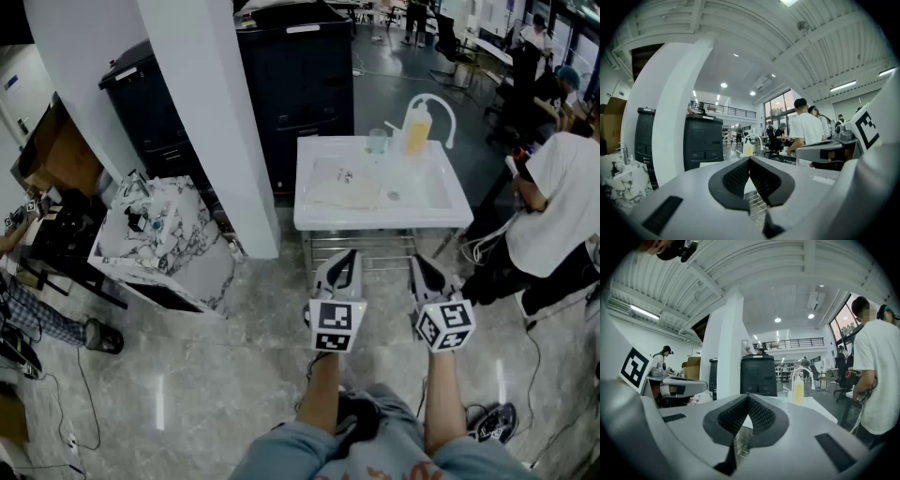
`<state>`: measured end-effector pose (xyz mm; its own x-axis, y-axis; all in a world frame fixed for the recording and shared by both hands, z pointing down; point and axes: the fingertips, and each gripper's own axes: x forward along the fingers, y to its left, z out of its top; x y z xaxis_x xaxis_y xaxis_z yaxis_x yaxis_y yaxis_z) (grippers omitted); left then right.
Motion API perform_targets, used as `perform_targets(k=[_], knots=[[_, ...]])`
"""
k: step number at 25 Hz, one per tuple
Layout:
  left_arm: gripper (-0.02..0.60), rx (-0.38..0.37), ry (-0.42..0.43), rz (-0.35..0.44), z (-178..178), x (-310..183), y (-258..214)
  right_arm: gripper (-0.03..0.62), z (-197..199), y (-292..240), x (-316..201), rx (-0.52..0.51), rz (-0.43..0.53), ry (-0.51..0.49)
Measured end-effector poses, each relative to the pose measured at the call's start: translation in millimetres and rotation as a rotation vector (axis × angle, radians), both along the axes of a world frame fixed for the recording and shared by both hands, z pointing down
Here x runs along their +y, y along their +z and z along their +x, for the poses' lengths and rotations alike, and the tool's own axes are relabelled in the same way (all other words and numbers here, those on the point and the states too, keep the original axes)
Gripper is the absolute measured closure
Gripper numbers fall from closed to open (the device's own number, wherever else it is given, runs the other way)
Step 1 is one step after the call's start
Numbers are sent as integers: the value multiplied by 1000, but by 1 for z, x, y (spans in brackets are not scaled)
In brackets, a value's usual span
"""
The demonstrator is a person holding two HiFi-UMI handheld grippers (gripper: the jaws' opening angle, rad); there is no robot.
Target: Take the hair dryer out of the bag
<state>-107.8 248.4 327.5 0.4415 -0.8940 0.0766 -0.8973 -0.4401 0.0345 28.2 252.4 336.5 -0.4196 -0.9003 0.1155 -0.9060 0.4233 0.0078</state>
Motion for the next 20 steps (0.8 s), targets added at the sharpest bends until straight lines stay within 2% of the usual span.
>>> perform_targets(k=[6,13,20], knots=[[580,13,-2,-12,-3,-12,-1,595,1,0,-10,5,-2,9],[580,28,21,4,6,-23,-8,595,24,-8,-19,-21,0,73],[580,45,50,-12,13,-32,-10,595,37,-12,-20,-20,-5,90]])
